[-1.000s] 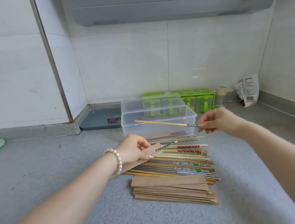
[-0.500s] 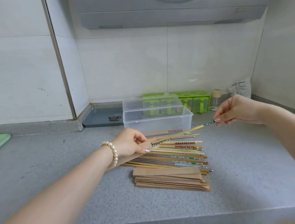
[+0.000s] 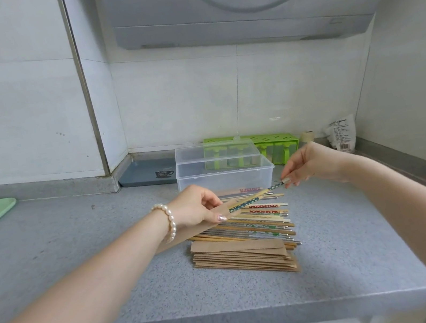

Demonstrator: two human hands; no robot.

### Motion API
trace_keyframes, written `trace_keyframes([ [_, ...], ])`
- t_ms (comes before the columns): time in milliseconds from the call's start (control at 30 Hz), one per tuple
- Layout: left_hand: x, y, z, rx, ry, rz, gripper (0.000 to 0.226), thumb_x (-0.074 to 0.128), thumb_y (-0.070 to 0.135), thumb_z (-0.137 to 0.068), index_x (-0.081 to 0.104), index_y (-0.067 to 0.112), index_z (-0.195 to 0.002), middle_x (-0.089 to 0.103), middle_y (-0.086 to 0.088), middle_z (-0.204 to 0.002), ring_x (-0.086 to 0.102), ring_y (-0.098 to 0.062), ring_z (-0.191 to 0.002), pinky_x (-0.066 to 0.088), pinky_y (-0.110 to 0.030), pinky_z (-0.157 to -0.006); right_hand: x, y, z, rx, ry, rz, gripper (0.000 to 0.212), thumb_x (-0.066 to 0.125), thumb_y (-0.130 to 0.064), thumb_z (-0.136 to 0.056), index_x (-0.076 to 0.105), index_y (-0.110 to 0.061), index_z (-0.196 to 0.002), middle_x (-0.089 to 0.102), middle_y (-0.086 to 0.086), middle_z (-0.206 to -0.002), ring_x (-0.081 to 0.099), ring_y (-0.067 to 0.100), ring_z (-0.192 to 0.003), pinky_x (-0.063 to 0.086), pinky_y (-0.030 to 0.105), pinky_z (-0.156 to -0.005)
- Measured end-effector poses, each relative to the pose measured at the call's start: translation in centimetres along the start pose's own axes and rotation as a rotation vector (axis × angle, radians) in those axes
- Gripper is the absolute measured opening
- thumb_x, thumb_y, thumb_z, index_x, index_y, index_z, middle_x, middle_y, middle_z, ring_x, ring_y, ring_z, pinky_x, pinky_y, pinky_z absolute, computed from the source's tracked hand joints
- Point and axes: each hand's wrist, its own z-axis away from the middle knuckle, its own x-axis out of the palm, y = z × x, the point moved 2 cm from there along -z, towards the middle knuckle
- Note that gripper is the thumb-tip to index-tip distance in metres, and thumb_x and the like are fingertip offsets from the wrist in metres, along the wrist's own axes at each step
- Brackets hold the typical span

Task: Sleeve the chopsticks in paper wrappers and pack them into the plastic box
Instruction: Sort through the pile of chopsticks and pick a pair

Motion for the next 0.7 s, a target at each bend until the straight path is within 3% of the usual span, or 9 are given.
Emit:
trace_keyframes([
  [100, 0.3, 0.7, -0.1, 0.006, -0.005, 0.025, 0.023, 0.073, 0.012, -0.076, 0.069, 0.015, -0.098, 0.064, 0.013, -0.083, 0.058, -0.002, -0.076, 0.043, -0.012, -0.066, 1.5, -0.6, -0.3, -0.012, 0.02, -0.052, 0.019, 0.075, 0.0, -0.073, 0.072, -0.019, -0.077, 0.074, 0.011, -0.089, 0.067, 0.011, -0.079, 0.05, 0.029, -0.089],
  [167, 0.4, 0.9, -0.1, 0.006, 0.0, 0.027, 0.022, 0.074, 0.01, -0.075, 0.069, 0.014, -0.096, 0.064, 0.011, -0.082, 0.059, -0.004, -0.077, 0.047, -0.014, -0.069, 2.4, -0.9, -0.5, -0.02, 0.012, -0.072, 0.018, 0.075, -0.001, -0.073, 0.073, -0.017, -0.082, 0.074, 0.006, -0.082, 0.068, 0.006, -0.077, 0.048, 0.026, -0.092],
  [300, 0.4, 0.8, -0.2, 0.005, 0.019, 0.018, 0.022, 0.075, 0.009, -0.074, 0.07, 0.014, -0.094, 0.067, 0.006, -0.087, 0.061, -0.008, -0.081, 0.049, -0.017, -0.073, 4.2, -1.3, -0.9, -0.024, -0.022, -0.116, 0.018, 0.075, 0.001, -0.073, 0.073, -0.014, -0.083, 0.071, -0.006, -0.064, 0.066, 0.002, -0.068, 0.048, 0.022, -0.087],
  [533, 0.6, 0.6, -0.3, 0.0, 0.032, 0.013, 0.023, 0.076, 0.008, -0.073, 0.071, 0.012, -0.095, 0.067, 0.005, -0.088, 0.061, -0.009, -0.082, 0.052, -0.022, -0.079, 6.3, -1.8, -1.5, -0.031, -0.021, -0.136, 0.022, 0.074, 0.001, -0.073, 0.073, -0.02, -0.078, 0.072, 0.015, -0.086, 0.064, 0.018, -0.079, 0.053, 0.029, -0.087],
  [700, 0.8, 0.8, -0.4, 0.002, 0.026, 0.005, 0.023, 0.076, 0.009, -0.073, 0.071, 0.012, -0.095, 0.066, 0.007, -0.083, 0.06, -0.008, -0.078, 0.05, -0.02, -0.076, 7.4, -2.3, -1.9, -0.028, -0.05, -0.163, 0.022, 0.072, 0.004, -0.074, 0.073, -0.016, -0.079, 0.071, -0.004, -0.066, 0.065, 0.007, -0.065, 0.055, 0.02, -0.074],
])
